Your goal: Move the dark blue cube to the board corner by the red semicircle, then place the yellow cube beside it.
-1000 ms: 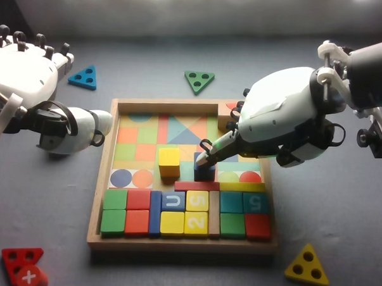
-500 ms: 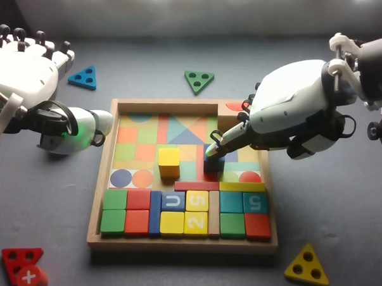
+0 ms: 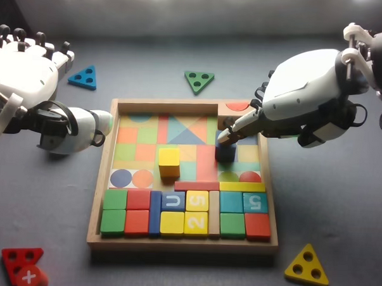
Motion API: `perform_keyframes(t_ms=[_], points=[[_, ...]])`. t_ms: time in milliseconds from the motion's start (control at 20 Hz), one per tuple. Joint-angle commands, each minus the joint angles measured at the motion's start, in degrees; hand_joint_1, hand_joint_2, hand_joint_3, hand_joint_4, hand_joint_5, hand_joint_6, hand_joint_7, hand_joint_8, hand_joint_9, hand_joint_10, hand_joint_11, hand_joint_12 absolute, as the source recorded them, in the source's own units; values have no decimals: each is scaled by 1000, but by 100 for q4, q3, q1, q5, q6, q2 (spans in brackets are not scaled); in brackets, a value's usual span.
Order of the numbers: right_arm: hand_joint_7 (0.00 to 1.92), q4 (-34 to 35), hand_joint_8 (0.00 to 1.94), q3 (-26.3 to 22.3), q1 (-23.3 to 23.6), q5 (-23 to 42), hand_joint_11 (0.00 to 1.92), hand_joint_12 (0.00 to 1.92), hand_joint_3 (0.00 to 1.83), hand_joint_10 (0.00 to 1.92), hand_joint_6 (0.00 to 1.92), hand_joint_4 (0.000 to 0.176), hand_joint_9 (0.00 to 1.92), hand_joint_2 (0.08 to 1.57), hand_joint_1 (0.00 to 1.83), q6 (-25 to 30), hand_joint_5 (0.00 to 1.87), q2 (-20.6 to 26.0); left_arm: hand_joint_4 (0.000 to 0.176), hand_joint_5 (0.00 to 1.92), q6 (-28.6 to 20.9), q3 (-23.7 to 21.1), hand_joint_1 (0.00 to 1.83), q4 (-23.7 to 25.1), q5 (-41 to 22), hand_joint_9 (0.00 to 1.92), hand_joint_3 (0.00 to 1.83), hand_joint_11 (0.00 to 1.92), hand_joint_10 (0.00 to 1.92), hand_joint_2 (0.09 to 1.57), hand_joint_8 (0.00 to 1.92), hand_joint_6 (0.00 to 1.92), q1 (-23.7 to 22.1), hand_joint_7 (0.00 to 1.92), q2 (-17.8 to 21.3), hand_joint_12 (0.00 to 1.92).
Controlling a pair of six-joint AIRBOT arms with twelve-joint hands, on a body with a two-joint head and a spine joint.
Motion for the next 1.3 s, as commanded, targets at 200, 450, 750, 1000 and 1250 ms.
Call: perform_keyframes(t_ms=[200,450,750,1000,1250], points=[[1179,27,1941,225,48,-156,1350,1921,0,1921,12,0,1321,1136,1703,-117,385,70,0,76,2,-10,0,471,-251,20,0,0,7,1253,10,8,-70,57,32,0],[1131,28,1941,418,40,-247,1350,1921,5,1921,11,0,1305,1157,1690,-9,366,85,0,86,2,-15,0,470,-251,17,0,0,3,1259,4,8,-77,54,32,0],[1133,28,1941,487,-21,-270,1365,1921,0,1921,6,0,1320,1146,1668,21,374,168,0,87,2,-13,0,463,-251,28,2,0,5,1266,2,4,-101,57,31,0],[1128,23,1941,486,-41,-193,1397,1921,0,1921,8,0,1321,1144,1668,68,409,296,0,81,2,-8,0,462,-282,26,0,0,3,1262,3,3,-109,50,32,0],[1181,-14,1941,477,-12,-107,1393,1921,2,1921,13,0,1339,1147,1664,68,452,317,0,75,2,-6,0,461,-282,20,0,0,2,1262,3,1,-108,53,32,0]])
